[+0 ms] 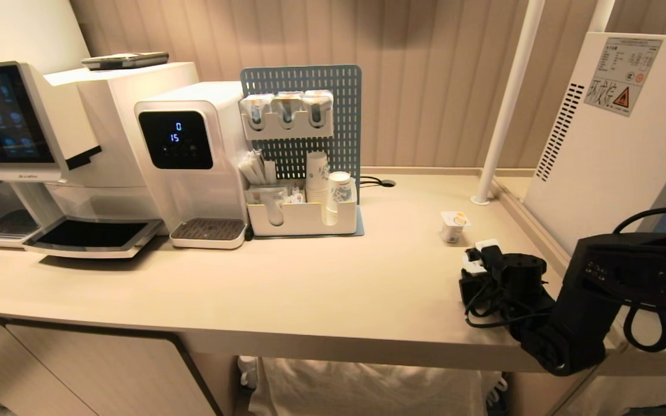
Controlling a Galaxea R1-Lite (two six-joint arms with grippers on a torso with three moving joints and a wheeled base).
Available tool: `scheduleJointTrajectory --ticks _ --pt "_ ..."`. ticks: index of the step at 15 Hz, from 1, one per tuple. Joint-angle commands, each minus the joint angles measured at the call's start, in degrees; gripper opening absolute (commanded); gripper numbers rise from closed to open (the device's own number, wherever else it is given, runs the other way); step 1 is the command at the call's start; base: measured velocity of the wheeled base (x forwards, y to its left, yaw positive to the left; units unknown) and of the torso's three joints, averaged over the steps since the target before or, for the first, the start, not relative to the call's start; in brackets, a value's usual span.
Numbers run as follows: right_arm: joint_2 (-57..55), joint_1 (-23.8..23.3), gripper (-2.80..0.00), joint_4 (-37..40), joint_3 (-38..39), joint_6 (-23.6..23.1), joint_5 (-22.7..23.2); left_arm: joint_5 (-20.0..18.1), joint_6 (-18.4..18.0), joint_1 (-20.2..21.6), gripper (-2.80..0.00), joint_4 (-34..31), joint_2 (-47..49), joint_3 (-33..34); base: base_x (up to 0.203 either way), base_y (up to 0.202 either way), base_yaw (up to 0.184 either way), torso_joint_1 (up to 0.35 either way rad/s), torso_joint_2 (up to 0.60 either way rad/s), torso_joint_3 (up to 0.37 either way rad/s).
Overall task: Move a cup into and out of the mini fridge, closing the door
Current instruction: Place the yoghurt on the table
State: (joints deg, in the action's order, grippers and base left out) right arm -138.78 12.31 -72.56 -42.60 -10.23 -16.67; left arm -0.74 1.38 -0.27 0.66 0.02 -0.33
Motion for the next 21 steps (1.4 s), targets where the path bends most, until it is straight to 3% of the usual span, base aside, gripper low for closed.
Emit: scheduleJointTrajectory --ticks 1,2,11,21 --pt "0.26 0.08 -2.8 1.79 -2.32 -0.14 -0.55 -0.04 0.03 -0.08 -2.8 0.04 -0.02 -0.02 0.0 0.0 0.0 0.0 0.0 0.0" --pt "0.09 0.08 0.0 1.99 -2.66 -0.12 -0.64 -0.05 0.03 -0.02 -2.8 0.04 -0.02 -0.02 0.0 0.0 0.0 0.0 0.0 0.0" --pt "7.1 0.08 0.0 1.4 2.3 0.84 -0.33 -0.02 0.03 -0.03 -2.8 0.04 -0.02 -0.02 0.0 0.0 0.0 0.0 0.0 0.0" --pt "28.81 1.01 0.0 1.39 26.76 5.99 3.43 -0.02 0.03 0.0 -2.8 0.04 -0.02 -0.02 0.0 0.0 0.0 0.0 0.0 0.0"
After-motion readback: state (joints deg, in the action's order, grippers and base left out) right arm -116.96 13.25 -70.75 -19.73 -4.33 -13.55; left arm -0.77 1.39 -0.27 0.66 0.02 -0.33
